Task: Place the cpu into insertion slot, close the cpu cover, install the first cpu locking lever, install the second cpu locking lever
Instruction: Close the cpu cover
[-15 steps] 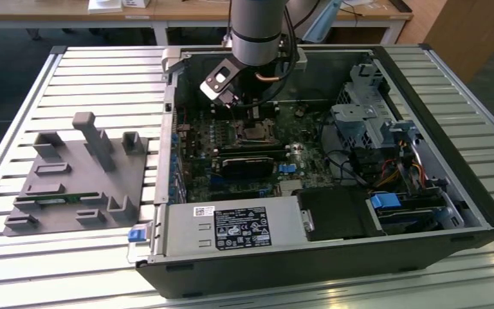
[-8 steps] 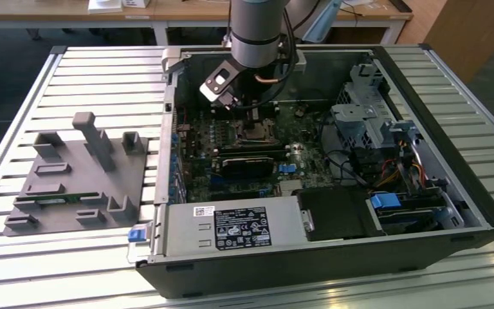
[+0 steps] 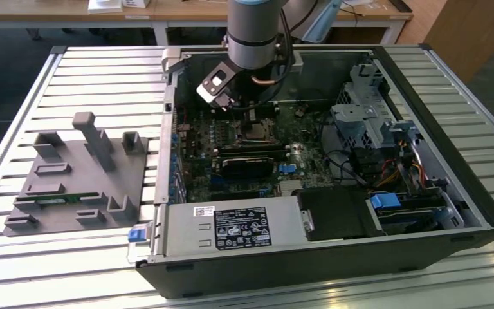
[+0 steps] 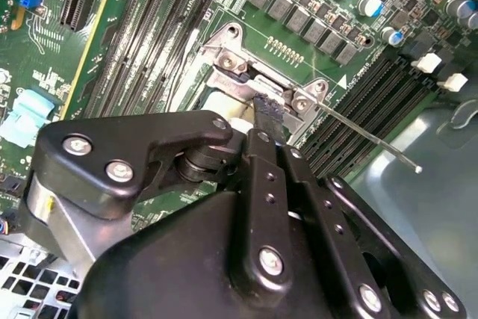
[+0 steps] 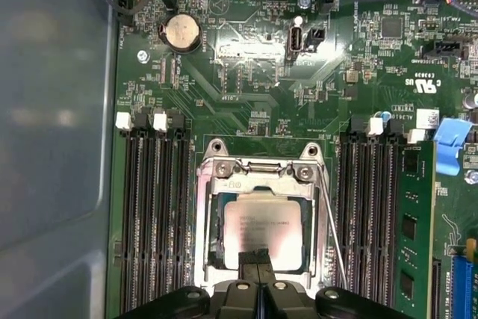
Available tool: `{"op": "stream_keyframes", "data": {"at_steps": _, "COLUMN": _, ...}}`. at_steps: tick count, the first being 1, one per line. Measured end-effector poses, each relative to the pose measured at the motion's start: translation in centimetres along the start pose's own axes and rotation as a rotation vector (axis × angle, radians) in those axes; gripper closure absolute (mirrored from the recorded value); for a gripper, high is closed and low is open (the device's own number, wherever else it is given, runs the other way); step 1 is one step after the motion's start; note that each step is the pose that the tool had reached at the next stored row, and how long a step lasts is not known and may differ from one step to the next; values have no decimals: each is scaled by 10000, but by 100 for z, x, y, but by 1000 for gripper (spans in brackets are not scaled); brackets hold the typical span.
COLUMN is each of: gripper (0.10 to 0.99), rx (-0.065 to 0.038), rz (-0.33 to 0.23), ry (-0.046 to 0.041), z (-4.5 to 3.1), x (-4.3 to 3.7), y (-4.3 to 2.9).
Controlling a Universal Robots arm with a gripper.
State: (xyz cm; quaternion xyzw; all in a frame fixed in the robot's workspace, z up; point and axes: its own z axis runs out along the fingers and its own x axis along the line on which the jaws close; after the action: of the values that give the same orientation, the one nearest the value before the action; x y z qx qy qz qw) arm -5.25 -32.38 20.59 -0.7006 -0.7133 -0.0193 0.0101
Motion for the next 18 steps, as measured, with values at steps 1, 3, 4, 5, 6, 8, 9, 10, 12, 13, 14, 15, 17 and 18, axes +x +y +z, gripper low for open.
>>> {"op": "stream_keyframes", "data": {"at_steps": 1, "gripper": 984, "rx": 1, "rz": -1, "ry": -1, "z": 7, "x": -1, "y": 0}}
{"op": "stream_keyframes", "data": {"at_steps": 3, "gripper": 984, "rx": 7, "rz": 0, "ry": 0, "z": 25, "x": -1, "y": -1}}
{"op": "stream_keyframes", "data": {"at_steps": 4, "gripper": 984, "rx": 10, "rz": 1, "ry": -1, "z": 33, "x": -2, "y": -1}}
{"op": "stream_keyframes", "data": {"at_steps": 5, "gripper": 984, "rx": 14, "rz": 2, "ry": -1, "z": 39, "x": -2, "y": -2}}
{"op": "stream_keyframes", "data": {"at_steps": 6, "gripper": 984, "rx": 16, "rz": 2, "ry": 0, "z": 45, "x": -2, "y": -2}}
{"op": "stream_keyframes", "data": {"at_steps": 8, "gripper": 984, "rx": 20, "rz": 1, "ry": -3, "z": 49, "x": -3, "y": -2}}
{"op": "stream_keyframes", "data": {"at_steps": 9, "gripper": 984, "rx": 20, "rz": 1, "ry": -2, "z": 49, "x": -3, "y": -2}}
{"op": "stream_keyframes", "data": {"at_steps": 10, "gripper": 984, "rx": 21, "rz": 1, "ry": -2, "z": 50, "x": -3, "y": -2}}
{"op": "stream_keyframes", "data": {"at_steps": 12, "gripper": 984, "rx": 19, "rz": 2, "ry": 1, "z": 50, "x": -2, "y": -2}}
{"op": "stream_keyframes", "data": {"at_steps": 13, "gripper": 984, "rx": 18, "rz": 1, "ry": 3, "z": 50, "x": -2, "y": -1}}
{"op": "stream_keyframes", "data": {"at_steps": 14, "gripper": 984, "rx": 19, "rz": 1, "ry": 4, "z": 45, "x": -2, "y": -2}}
{"op": "stream_keyframes", "data": {"at_steps": 15, "gripper": 984, "rx": 19, "rz": 2, "ry": 5, "z": 38, "x": -2, "y": -1}}
{"op": "stream_keyframes", "data": {"at_steps": 17, "gripper": 984, "rx": 19, "rz": 1, "ry": 4, "z": 27, "x": -1, "y": -1}}
{"op": "stream_keyframes", "data": {"at_steps": 18, "gripper": 984, "rx": 18, "rz": 1, "ry": 6, "z": 27, "x": -1, "y": -1}}
